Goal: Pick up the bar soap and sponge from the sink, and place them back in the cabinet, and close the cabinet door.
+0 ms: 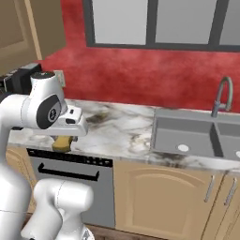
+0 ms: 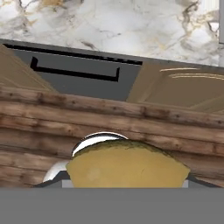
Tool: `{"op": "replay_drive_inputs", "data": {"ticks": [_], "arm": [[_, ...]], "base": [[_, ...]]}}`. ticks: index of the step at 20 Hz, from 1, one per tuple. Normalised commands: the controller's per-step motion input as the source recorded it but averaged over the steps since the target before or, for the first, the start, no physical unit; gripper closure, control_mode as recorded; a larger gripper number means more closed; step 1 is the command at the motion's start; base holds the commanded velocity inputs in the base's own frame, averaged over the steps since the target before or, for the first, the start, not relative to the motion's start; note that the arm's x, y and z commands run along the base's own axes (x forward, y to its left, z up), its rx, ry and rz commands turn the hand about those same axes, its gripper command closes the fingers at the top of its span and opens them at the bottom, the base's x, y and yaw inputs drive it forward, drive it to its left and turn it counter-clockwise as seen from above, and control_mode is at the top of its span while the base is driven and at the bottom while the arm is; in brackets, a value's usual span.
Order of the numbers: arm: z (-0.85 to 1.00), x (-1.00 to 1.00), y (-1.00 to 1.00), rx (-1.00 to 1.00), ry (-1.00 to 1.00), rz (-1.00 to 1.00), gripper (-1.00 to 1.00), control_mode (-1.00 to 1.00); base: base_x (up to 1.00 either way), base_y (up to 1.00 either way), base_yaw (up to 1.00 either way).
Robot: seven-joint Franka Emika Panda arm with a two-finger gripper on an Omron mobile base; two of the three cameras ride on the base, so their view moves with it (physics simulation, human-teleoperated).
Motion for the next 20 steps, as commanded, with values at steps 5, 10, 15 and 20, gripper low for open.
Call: {"op": "replay_drive_inputs", "data": {"ticks": [5, 10, 15, 20], "arm": [[0.0, 0.0, 0.0, 0.0, 0.0, 0.0, 1.0, 1.0], [0.0, 0.0, 0.0, 0.0, 0.0, 0.0, 1.0, 1.0], [0.0, 0.0, 0.0, 0.0, 0.0, 0.0, 1.0, 1.0], [0.0, 0.0, 0.0, 0.0, 0.0, 0.0, 1.0, 1.0]], "base": [[0.0, 0.82, 0.0], [0.0, 0.82, 0.0], [0.0, 0.76, 0.0], [0.0, 0.72, 0.0]]}}
